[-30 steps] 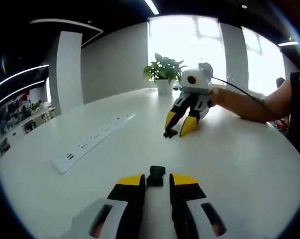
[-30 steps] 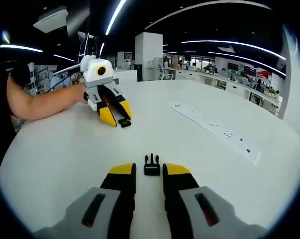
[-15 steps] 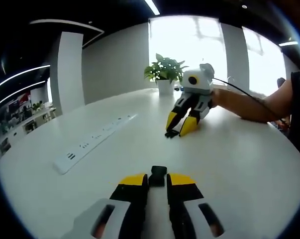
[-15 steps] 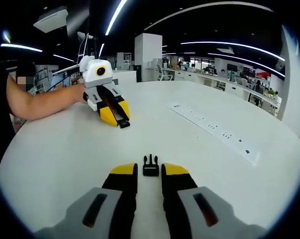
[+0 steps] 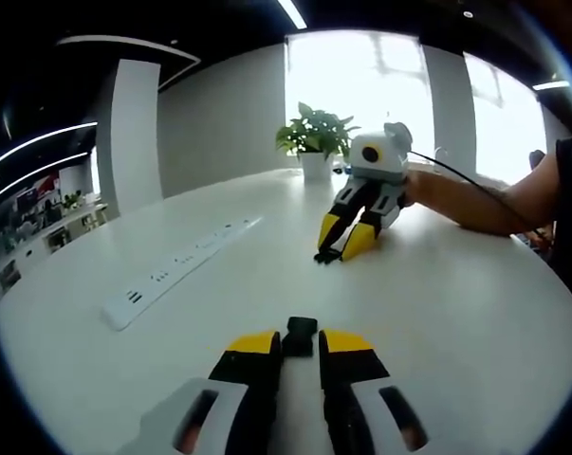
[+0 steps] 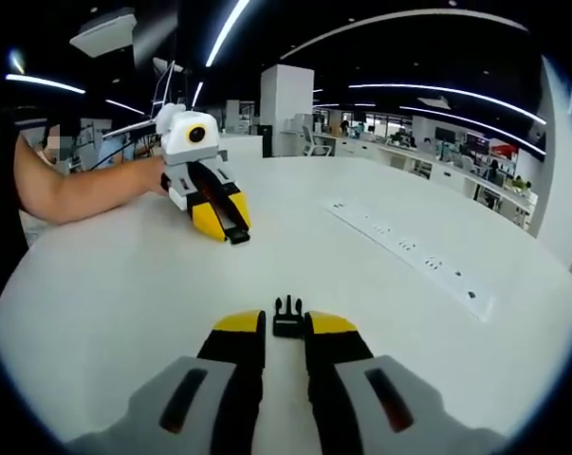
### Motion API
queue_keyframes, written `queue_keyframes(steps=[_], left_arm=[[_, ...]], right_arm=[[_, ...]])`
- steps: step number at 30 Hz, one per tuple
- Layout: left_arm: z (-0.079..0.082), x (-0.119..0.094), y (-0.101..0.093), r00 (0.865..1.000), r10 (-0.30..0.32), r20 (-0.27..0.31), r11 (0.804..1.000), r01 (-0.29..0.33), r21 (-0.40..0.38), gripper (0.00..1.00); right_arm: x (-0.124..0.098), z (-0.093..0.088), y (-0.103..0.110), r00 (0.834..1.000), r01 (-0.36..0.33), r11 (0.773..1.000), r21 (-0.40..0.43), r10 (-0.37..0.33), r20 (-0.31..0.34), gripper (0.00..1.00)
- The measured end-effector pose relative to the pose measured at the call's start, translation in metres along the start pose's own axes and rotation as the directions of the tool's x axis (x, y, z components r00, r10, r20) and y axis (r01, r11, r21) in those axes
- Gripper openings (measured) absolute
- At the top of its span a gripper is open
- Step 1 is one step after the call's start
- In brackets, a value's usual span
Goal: Snap the two parts of the plastic buckle together until the buckle closes and remains connected.
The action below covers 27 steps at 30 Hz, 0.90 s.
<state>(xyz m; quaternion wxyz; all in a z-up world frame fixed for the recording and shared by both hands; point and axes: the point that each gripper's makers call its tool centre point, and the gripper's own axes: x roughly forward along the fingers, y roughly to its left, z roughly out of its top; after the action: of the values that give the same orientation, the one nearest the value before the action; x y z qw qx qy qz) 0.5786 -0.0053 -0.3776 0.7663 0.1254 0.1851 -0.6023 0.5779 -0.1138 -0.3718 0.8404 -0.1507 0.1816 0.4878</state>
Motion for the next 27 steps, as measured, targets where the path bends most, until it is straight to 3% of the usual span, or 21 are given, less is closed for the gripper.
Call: queue_keyframes(steps=[16,27], left_arm=[[-0.0002,-0.0011,-0.0039,1.000,-0.009,0.000,1.000,0.009,0.001,0.15],[0.0006,-0.0003,0.0023,1.000,0.022,-0.007,1.000,-0.022,-0.019,0.12]], right_arm=[[0.0004,0.0003,-0.0001,1.000,-0.001,1.000,0.011,0.001,0.007,0.15],[0.0014,0.0009,0.0000,1.000,-0.005,1.000,0.009,0.005,0.005,0.13]])
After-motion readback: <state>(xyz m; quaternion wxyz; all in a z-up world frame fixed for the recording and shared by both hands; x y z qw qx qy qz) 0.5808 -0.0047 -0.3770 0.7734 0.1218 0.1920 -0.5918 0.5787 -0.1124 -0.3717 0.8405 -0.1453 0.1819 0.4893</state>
